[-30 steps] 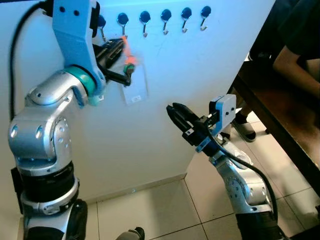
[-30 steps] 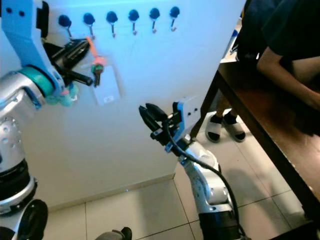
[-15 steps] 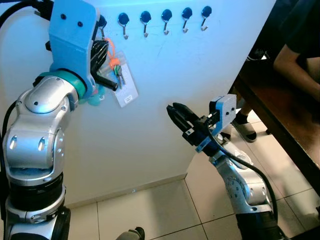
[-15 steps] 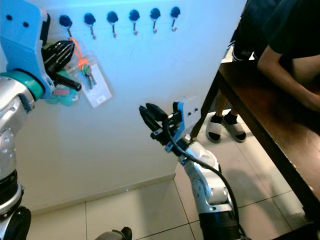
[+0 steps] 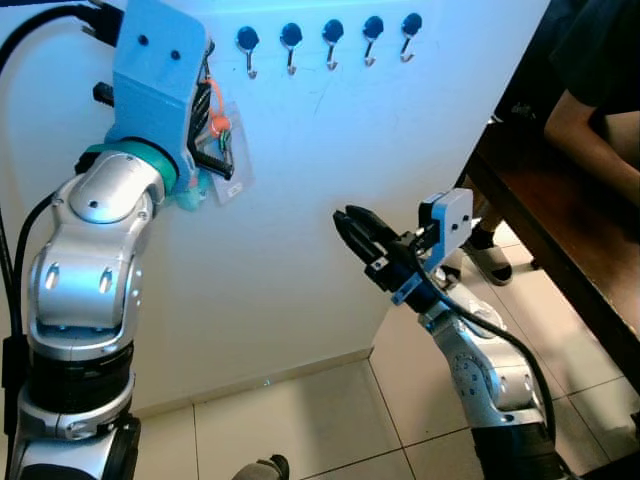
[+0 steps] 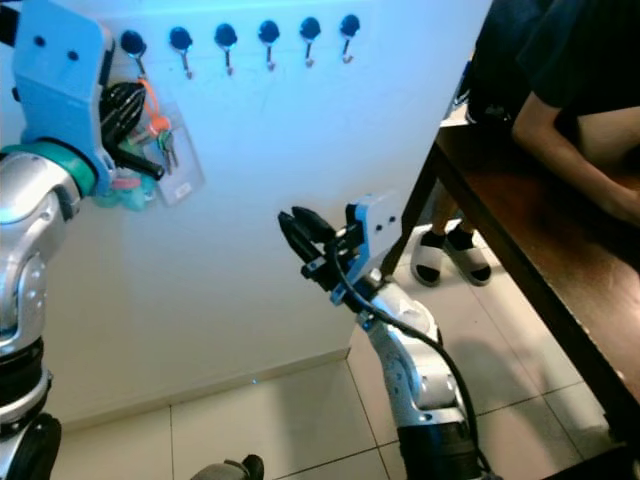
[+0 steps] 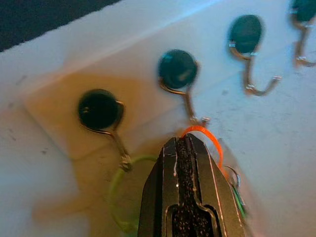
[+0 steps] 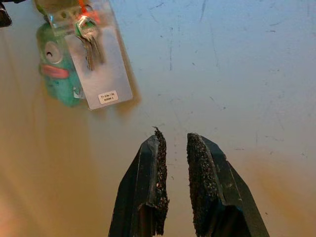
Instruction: Hang keys on a hook
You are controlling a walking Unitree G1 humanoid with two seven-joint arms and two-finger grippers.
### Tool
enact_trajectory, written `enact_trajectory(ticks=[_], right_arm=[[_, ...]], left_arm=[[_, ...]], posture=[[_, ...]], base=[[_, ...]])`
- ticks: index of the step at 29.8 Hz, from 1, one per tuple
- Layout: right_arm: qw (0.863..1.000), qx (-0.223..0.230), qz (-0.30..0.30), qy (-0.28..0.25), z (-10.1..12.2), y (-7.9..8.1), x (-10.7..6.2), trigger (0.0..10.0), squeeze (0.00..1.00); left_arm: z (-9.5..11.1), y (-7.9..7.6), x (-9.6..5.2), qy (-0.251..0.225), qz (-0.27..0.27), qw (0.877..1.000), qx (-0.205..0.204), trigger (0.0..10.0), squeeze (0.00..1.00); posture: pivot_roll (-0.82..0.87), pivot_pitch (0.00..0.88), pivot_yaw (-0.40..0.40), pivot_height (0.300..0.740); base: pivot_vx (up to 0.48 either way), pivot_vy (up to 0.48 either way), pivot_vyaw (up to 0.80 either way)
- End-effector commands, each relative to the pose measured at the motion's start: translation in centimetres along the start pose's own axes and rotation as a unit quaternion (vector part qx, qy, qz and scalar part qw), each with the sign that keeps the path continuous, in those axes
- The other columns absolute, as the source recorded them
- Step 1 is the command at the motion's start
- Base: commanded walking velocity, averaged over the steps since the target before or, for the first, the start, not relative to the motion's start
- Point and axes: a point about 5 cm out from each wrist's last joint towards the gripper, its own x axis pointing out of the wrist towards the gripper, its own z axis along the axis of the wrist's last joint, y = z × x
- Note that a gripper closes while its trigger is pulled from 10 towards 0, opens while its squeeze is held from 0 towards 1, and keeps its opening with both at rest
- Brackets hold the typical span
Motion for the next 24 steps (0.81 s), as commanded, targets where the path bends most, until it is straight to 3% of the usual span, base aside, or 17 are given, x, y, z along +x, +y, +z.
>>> enact_trajectory(ticks=[1, 5, 13, 18, 21, 24], right_arm=[[1.0, 0.008, -0.004, 0.004, -0.3, -0.1, -0.2, 10.0, 0.0], [1.0, 0.009, -0.004, 0.003, -0.3, 0.0, -0.2, 10.0, 0.0], [1.0, 0.012, -0.006, 0.002, -0.3, 0.0, -0.2, 10.0, 0.0], [1.0, 0.012, -0.006, 0.002, -0.3, 0.0, -0.2, 10.0, 0.0], [1.0, 0.012, -0.006, 0.003, -0.3, -0.1, -0.2, 10.0, 0.0], [1.0, 0.011, -0.006, 0.003, -0.3, -0.1, -0.2, 10.0, 0.0]], left_arm=[[0.4, 0.2, 0.1, -0.009, 0.011, 1.0, 0.004, 10.0, 0.0], [0.7, 0.6, 0.8, -0.013, 0.045, 0.999, -0.003, 10.0, 0.0], [0.7, 1.8, 0.6, -0.018, 0.082, 0.997, 0.0, 10.0, 0.0], [1.0, 1.7, 0.1, -0.04, 0.06, 0.997, 0.008, 10.0, 0.0], [1.0, 1.2, -0.6, -0.071, 0.037, 0.995, 0.052, 10.0, 0.0], [1.0, 1.1, -0.7, -0.076, 0.036, 0.995, 0.058, 10.0, 0.0]], posture=[[0.12, 0.0, 0.082, 0.74], [0.12, 0.0, 0.087, 0.74], [0.12, 0.0, 0.089, 0.74], [0.12, 0.0, 0.089, 0.74], [0.13, 0.0, 0.084, 0.74], [0.13, 0.0, 0.084, 0.74]], base=[[0.0, 0.0, 0.0], [0.0, 0.0, 0.0], [0.0, 0.0, 0.0], [0.0, 0.0, 0.0], [0.0, 0.0, 0.0], [0.0, 0.0, 0.0]])
